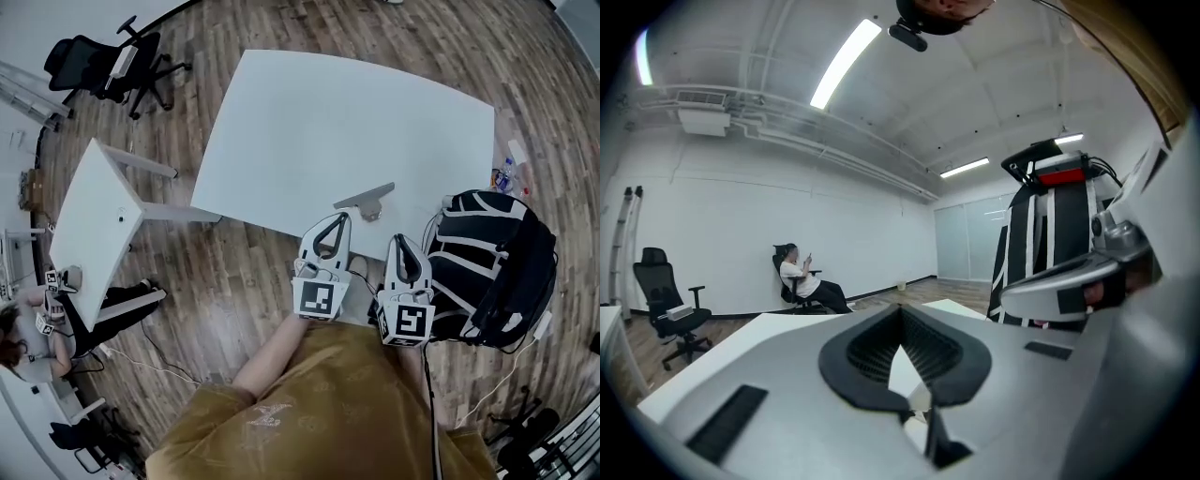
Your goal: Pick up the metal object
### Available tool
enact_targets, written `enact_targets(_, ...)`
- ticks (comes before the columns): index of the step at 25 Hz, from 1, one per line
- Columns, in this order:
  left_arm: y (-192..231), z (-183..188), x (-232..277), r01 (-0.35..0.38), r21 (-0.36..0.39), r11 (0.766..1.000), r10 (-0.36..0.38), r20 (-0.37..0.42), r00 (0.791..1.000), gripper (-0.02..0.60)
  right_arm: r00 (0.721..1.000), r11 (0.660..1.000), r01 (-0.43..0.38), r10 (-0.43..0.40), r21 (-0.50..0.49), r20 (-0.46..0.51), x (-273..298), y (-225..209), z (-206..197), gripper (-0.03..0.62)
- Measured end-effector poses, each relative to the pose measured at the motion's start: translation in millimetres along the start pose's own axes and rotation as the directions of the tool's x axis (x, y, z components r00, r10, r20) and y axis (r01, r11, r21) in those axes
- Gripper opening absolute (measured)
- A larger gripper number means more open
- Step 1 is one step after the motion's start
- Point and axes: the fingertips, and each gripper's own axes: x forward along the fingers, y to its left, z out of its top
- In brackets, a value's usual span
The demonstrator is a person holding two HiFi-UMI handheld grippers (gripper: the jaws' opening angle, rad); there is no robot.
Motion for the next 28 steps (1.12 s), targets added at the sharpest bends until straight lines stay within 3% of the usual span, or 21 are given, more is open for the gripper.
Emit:
enact_targets(8,0.3,-43.4,18.9,0.059,-0.039,0.997,-0.064,-0.122,0.991,0.006,0.998,0.999,0.044,-0.043,0.010,-0.052,28.2,-5.7,-26.9,0.011)
enact_targets(20,-8.4,-102.7,36.2,0.139,-0.088,0.986,-0.155,-0.218,0.964,0.006,0.976,0.992,0.117,-0.107,0.042,-0.191,54.6,-12.5,-96.8,0.011)
enact_targets(28,-15.0,-137.8,42.9,0.160,-0.097,0.982,-0.182,-0.288,0.940,0.006,0.958,0.989,0.109,-0.077,0.100,-0.276,70.5,-12.5,-133.7,0.011)
